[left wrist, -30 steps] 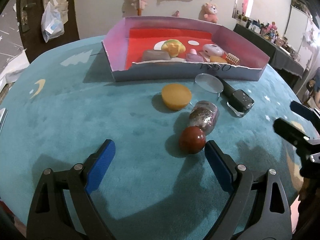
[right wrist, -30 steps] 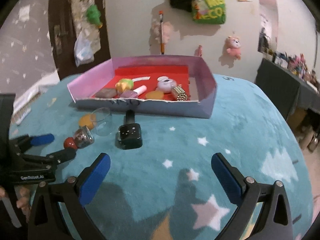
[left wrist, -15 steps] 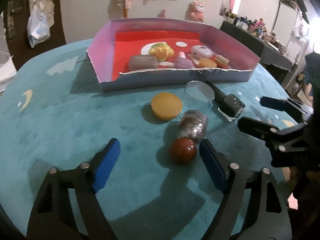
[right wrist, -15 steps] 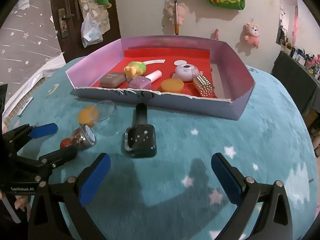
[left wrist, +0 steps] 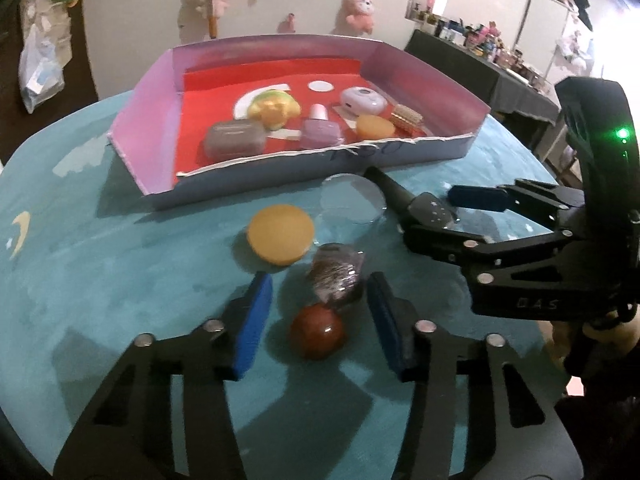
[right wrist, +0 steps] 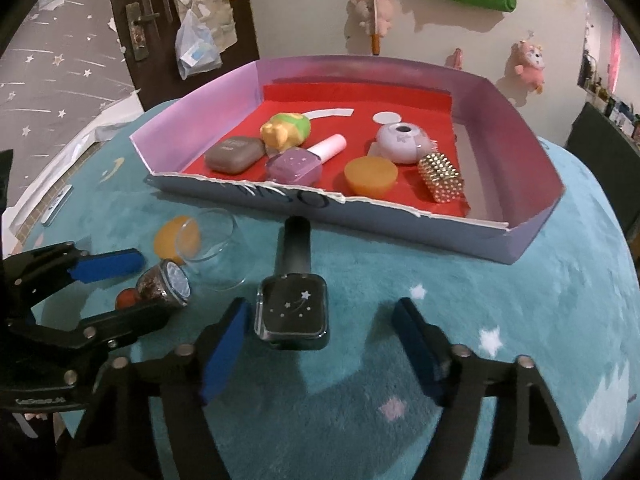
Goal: Organize rigid objects
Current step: 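Grasp the glitter jar with the left tool while the right tool grasps the black nail polish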
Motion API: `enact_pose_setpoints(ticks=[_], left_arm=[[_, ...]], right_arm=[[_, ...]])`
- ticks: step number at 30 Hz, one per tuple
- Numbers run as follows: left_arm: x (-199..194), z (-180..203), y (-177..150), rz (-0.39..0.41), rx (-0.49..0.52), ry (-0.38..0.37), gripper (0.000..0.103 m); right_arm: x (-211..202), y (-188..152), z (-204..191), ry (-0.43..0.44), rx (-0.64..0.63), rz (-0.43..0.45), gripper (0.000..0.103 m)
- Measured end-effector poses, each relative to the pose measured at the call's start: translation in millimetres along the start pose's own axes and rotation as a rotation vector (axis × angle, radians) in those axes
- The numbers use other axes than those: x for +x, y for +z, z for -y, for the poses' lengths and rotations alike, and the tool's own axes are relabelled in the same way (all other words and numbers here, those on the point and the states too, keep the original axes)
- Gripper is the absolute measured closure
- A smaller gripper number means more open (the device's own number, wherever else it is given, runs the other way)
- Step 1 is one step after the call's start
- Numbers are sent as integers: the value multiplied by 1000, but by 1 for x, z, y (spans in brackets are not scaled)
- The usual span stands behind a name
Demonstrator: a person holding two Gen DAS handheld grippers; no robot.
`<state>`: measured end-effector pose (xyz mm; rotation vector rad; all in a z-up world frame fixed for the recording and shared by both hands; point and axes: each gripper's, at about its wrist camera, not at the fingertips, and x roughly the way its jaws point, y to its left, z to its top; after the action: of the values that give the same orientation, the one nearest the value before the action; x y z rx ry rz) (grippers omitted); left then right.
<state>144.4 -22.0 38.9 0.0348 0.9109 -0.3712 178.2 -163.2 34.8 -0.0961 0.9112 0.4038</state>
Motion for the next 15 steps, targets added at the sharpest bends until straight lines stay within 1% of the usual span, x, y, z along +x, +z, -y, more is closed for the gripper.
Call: enact_pose_setpoints(ticks=[2,6,7,8,9,11,12,15], left_arm=[[4,3,2,-10,11,-6,65],[10,6,4,-17,21,-8,68],[9,6,3,-14,21,-14,70],[10,6,3,-12,20,-18,70],[10,6,3,-8,17,-19,71],[10,6,3,-7,16,-18,71],[9,6,3,-6,14,-18,72],[6,6,2,1,10,-18,72]], right_arm=[[1,1,0,2,-9,4,32],[3,4,-3,18,-27,7,41],[5,5,-4,18,-33,7,43],[6,6,-7,7,-51,10,45],[7,6,-10,5,-65,12,49],[8,6,-16,5,-94,12,62],[8,6,-17,10,-103,13,65],[3,3,-16,24,-94,23,65]])
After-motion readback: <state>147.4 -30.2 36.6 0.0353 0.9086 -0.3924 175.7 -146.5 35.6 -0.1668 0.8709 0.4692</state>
